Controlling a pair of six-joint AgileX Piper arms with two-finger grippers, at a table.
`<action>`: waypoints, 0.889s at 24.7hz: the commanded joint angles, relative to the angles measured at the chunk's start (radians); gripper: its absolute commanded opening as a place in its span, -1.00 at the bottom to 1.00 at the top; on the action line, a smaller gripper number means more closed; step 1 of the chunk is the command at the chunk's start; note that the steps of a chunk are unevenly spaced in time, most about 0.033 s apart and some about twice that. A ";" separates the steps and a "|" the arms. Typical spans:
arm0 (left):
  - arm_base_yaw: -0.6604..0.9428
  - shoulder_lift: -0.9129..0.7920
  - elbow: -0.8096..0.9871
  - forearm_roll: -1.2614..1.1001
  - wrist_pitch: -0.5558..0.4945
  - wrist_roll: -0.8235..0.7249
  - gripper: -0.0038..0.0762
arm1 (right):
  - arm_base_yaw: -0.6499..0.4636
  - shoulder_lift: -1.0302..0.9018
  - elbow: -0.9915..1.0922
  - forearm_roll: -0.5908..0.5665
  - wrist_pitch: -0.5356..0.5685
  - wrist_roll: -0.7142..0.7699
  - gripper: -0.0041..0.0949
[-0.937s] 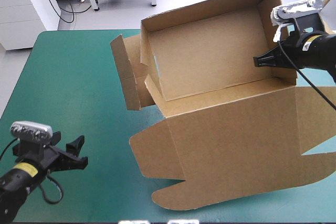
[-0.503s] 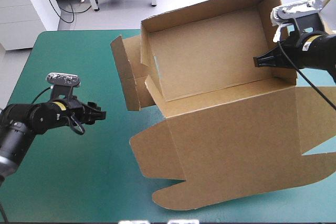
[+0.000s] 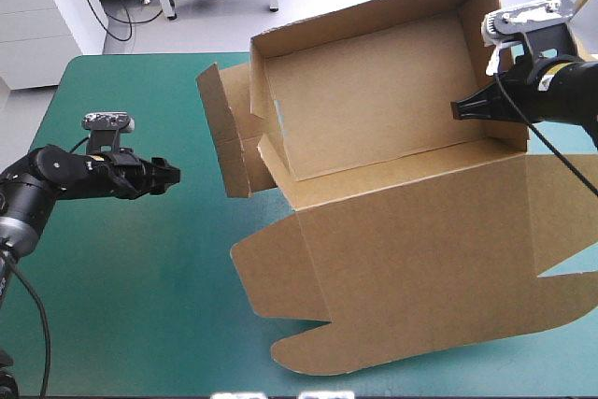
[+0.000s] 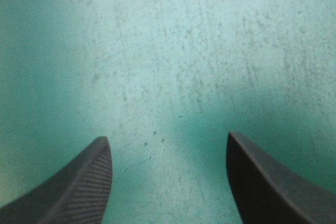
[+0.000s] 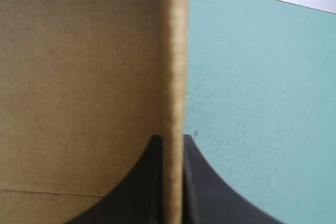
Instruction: Fold the box
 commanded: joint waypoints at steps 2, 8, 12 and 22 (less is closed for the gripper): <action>0.013 -0.028 -0.036 -0.126 -0.022 0.182 0.23 | -0.003 -0.031 -0.028 0.008 -0.066 0.001 -0.96; 0.013 -0.018 -0.036 -0.243 -0.048 0.220 0.23 | -0.003 -0.031 -0.028 0.008 -0.066 0.001 -0.96; 0.013 0.071 -0.036 -0.434 -0.067 0.312 0.23 | -0.003 -0.031 -0.028 0.008 -0.066 0.001 -0.96; 0.009 0.173 -0.036 -0.728 0.122 0.479 0.23 | -0.003 -0.029 -0.028 0.008 -0.066 0.001 -0.96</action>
